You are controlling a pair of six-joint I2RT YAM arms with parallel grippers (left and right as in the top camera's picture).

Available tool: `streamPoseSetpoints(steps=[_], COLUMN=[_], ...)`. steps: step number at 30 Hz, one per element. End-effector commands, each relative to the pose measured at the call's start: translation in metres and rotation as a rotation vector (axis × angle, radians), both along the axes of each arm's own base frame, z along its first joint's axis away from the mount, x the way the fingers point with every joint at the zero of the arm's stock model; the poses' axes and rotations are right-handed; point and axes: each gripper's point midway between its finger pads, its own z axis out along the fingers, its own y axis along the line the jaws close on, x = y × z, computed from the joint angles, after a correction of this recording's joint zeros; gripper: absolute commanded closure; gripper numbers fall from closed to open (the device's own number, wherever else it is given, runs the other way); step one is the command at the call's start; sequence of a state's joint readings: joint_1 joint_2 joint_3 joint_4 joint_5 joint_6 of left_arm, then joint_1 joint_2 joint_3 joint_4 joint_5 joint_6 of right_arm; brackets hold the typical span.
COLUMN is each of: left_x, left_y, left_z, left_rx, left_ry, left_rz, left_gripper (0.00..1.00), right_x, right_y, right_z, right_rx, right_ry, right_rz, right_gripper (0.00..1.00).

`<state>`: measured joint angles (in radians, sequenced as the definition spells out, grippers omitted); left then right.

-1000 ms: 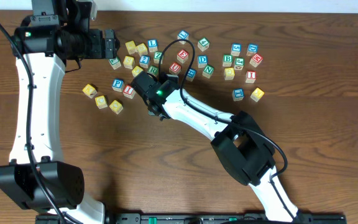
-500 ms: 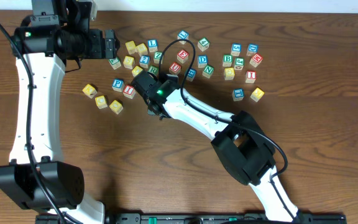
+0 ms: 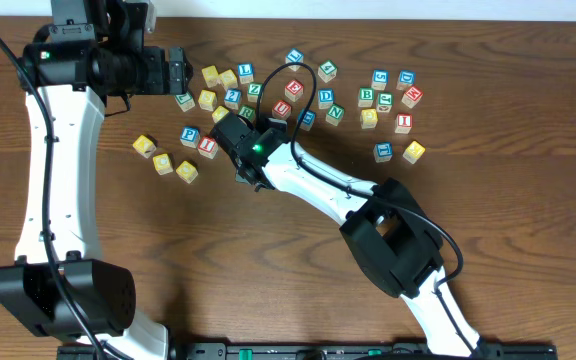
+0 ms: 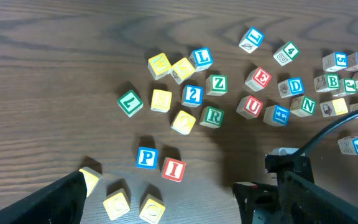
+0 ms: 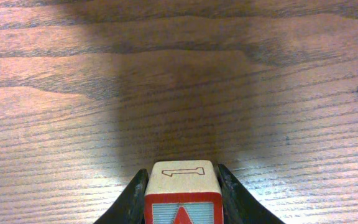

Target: Spell out AI2

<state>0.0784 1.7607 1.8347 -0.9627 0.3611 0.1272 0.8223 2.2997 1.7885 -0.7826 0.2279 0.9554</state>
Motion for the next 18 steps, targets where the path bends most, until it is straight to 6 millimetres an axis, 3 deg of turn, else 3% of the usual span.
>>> streamPoseSetpoints(steps=[1,4,12,15,18], left_x=[0.0030,0.0030,0.0030,0.0031,0.0030], left_y=[0.0011,0.0011,0.0011,0.0010,0.0010], left_z=[0.0101,0.0101,0.0101,0.0102,0.0101], left_rx=[-0.005,-0.005,-0.005,-0.006,-0.006], left_ry=[-0.024,-0.024,-0.024,-0.025,-0.024], left_rz=[0.005,0.005,0.005,0.005,0.005], left_gripper=[0.02,0.02,0.03,0.02,0.02], right_x=[0.0017,0.0024,0.0031,0.0041,0.0038], right_y=[-0.0029,-0.0043,-0.0062,-0.0074,-0.0103], right_z=[-0.0036,-0.0037,-0.0038,-0.0038,-0.0044], right_rx=[0.001,-0.002,-0.017,-0.031,-0.040], right_ry=[0.004,0.004,0.003,0.002,0.009], right_rz=[-0.022,-0.024,0.001,0.035,0.040], right_gripper=[0.59,0.47,0.42,0.46,0.58])
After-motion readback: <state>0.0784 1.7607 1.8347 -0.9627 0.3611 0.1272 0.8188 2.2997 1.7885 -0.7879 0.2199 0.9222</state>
